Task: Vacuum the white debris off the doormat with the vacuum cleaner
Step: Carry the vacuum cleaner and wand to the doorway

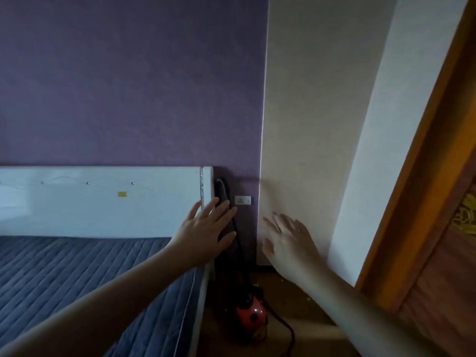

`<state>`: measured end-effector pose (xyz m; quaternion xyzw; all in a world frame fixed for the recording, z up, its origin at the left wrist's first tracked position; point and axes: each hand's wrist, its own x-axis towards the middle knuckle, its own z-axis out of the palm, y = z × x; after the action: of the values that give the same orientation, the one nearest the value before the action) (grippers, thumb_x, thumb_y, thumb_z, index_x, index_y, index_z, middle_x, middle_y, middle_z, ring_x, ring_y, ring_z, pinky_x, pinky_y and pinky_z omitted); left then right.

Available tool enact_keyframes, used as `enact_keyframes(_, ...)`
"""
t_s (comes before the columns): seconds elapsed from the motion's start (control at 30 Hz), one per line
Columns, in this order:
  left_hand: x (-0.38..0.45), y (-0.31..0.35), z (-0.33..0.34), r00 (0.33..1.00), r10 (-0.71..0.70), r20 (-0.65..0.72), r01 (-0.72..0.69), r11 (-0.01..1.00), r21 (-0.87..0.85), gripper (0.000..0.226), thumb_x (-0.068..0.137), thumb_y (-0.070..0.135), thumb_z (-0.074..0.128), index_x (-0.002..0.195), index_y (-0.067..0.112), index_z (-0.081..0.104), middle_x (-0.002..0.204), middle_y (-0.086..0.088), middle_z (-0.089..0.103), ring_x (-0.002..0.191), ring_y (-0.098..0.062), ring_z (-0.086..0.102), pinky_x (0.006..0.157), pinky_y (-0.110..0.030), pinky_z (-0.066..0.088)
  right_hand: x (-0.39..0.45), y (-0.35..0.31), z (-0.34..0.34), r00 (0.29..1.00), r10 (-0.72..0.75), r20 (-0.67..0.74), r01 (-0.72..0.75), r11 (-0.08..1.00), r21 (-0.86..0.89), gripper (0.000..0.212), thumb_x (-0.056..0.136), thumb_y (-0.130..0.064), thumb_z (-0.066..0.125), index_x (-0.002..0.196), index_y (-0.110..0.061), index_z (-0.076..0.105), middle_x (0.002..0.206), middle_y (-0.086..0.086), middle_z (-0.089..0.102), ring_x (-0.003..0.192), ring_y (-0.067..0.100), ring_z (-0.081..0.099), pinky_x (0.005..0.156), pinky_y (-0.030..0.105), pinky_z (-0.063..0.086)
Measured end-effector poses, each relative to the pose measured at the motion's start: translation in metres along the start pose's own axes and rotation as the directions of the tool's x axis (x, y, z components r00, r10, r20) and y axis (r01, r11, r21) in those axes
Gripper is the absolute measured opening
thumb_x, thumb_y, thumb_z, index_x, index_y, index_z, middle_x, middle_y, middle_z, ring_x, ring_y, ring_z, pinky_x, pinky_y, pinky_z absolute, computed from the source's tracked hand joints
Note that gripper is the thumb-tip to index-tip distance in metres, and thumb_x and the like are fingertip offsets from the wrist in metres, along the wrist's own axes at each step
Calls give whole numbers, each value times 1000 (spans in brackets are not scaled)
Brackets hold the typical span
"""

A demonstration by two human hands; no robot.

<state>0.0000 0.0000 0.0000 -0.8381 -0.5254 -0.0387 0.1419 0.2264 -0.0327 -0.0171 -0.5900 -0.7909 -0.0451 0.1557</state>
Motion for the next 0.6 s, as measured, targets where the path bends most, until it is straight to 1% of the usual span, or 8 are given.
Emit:
enact_keyframes(0.13,30,12,25,1000,-19,8,18,1000,21,77,88,66,-4,157,31,-1,165,5,-3,152,-17,-8,120,-44,-7,20,33,21,1000,-8,-11,8,1000,-2,75,88,-49,9,150,-20,40,155,7,39,142,25,37,115,44,32)
enact_keyframes(0.23,43,18,46,999,-38,35,37,999,29,71,95,65,9,157,31,-1,165,5,-4,152,-17,-8,119,-43,-9,35,48,41,999,-28,-17,29,1000,9,70,92,-48,12,150,-20,39,155,7,38,142,25,36,115,44,32)
enact_keyframes(0.27,46,18,51,998,-45,47,44,999,30,71,96,65,10,157,30,0,165,4,-3,152,-18,-7,119,-43,-9,39,51,46,999,-37,-19,37,999,14,66,94,-47,16,151,-21,36,156,7,35,143,24,34,116,44,31)
enact_keyframes(0.33,52,17,62,996,-60,68,57,997,46,74,92,66,4,157,29,0,166,3,-2,152,-18,-6,119,-44,-8,47,55,58,999,-48,13,47,999,20,59,100,-44,27,154,-22,29,159,5,29,146,23,27,118,43,27)
enact_keyframes(0.4,56,15,74,993,-74,95,69,996,58,77,89,66,-1,157,28,-3,165,2,-5,152,-19,-8,120,-45,-5,56,56,71,997,-63,32,62,998,28,58,101,-43,33,155,-23,26,160,5,27,147,24,24,120,43,23)
enact_keyframes(0.5,61,4,96,994,-92,64,89,995,50,77,91,67,3,156,27,-8,165,0,-3,152,-21,-5,122,-48,1,72,50,91,997,-56,53,53,997,52,59,101,-42,38,155,-23,26,161,6,26,149,26,22,121,45,20)
enact_keyframes(0.6,67,-15,118,993,-105,60,102,994,45,76,94,65,11,156,24,-4,165,-3,6,152,-23,3,122,-51,9,92,41,115,995,-42,92,34,996,78,59,101,-41,42,155,-22,28,161,6,27,148,28,25,119,46,23)
